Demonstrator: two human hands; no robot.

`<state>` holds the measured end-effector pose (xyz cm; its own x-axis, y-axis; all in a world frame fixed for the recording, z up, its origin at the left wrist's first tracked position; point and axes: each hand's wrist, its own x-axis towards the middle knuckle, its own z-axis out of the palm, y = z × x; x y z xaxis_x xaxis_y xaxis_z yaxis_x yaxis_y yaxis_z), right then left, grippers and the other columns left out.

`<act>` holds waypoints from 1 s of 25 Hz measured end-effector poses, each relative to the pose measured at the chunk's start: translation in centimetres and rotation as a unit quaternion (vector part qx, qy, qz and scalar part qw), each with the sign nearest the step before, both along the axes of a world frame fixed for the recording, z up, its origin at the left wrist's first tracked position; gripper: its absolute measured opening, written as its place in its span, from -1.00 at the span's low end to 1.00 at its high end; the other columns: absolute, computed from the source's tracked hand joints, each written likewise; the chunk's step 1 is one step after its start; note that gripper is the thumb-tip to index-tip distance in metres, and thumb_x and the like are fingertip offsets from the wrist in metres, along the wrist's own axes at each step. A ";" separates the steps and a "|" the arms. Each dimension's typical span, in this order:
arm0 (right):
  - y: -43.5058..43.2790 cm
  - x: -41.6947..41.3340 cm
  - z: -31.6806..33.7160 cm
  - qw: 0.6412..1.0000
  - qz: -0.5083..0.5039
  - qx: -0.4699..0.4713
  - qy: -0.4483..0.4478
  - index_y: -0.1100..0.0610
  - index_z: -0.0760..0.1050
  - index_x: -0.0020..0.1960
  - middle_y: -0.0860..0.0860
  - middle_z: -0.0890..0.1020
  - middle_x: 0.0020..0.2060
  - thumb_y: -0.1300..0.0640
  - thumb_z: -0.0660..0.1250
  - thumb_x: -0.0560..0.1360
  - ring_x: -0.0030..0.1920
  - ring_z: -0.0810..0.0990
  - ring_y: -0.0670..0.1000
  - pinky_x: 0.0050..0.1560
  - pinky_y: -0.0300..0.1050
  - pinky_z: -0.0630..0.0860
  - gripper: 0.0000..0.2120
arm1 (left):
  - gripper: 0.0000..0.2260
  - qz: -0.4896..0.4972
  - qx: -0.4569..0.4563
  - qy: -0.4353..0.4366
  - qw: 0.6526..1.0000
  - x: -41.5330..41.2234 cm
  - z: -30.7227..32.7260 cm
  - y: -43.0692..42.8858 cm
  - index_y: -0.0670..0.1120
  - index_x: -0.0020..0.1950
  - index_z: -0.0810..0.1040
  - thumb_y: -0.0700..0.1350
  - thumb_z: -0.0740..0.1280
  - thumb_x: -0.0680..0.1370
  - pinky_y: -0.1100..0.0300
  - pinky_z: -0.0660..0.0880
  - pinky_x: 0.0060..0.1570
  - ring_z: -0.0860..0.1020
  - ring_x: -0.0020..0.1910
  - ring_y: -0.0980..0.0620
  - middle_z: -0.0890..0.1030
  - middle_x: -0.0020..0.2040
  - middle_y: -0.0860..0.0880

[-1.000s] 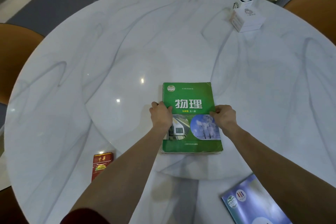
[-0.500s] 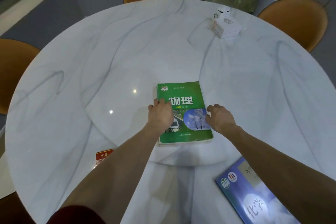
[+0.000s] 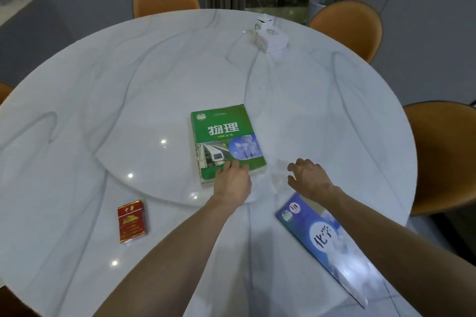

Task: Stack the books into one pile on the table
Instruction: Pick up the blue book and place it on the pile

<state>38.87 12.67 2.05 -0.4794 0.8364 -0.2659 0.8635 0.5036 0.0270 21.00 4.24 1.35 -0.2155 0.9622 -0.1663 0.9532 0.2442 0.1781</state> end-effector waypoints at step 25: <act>-0.6 18.2 -7.4 0.964 -0.220 -0.138 0.064 0.23 0.39 0.25 0.21 0.45 0.17 -0.02 0.37 0.44 0.22 0.43 0.20 0.15 0.07 0.49 -0.51 | -0.71 0.431 -0.009 -0.418 0.800 22.4 -5.7 -5.8 -0.26 0.19 0.44 -0.17 0.29 0.51 -0.09 0.55 0.12 0.56 0.11 -0.24 0.58 0.14 -0.26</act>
